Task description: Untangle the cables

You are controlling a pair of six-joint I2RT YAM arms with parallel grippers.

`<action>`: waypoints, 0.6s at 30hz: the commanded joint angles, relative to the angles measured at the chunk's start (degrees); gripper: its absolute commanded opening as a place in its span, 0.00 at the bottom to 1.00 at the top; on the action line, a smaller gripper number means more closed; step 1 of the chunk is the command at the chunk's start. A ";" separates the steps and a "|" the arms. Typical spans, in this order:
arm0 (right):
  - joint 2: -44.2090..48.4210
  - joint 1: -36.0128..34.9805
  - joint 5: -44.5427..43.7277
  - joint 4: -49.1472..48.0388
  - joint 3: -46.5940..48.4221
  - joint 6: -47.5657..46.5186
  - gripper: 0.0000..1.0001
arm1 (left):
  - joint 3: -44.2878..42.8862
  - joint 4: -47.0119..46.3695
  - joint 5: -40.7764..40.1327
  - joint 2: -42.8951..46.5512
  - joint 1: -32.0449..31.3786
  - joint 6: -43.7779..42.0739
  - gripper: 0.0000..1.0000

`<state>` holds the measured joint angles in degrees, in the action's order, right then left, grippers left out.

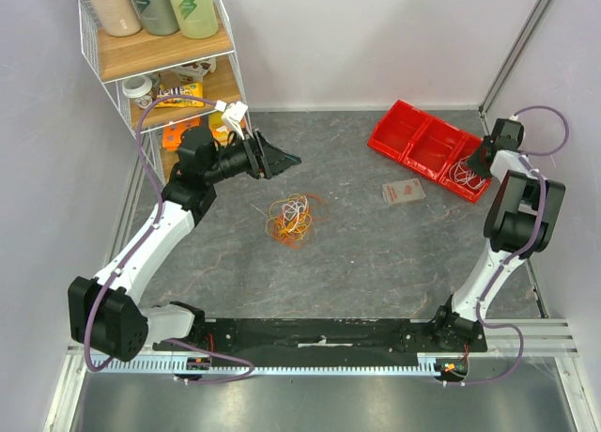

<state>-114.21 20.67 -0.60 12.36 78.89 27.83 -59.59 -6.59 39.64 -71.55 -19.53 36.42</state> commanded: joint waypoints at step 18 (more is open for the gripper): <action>27.52 -23.18 -10.94 11.22 -2.83 -2.00 0.71 | 0.18 -0.80 -0.87 0.18 0.63 -0.12 0.75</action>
<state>-96.73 7.73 -16.73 27.51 86.74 25.67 -59.59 -6.55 39.51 -71.57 -19.20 36.84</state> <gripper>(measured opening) 0.715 0.764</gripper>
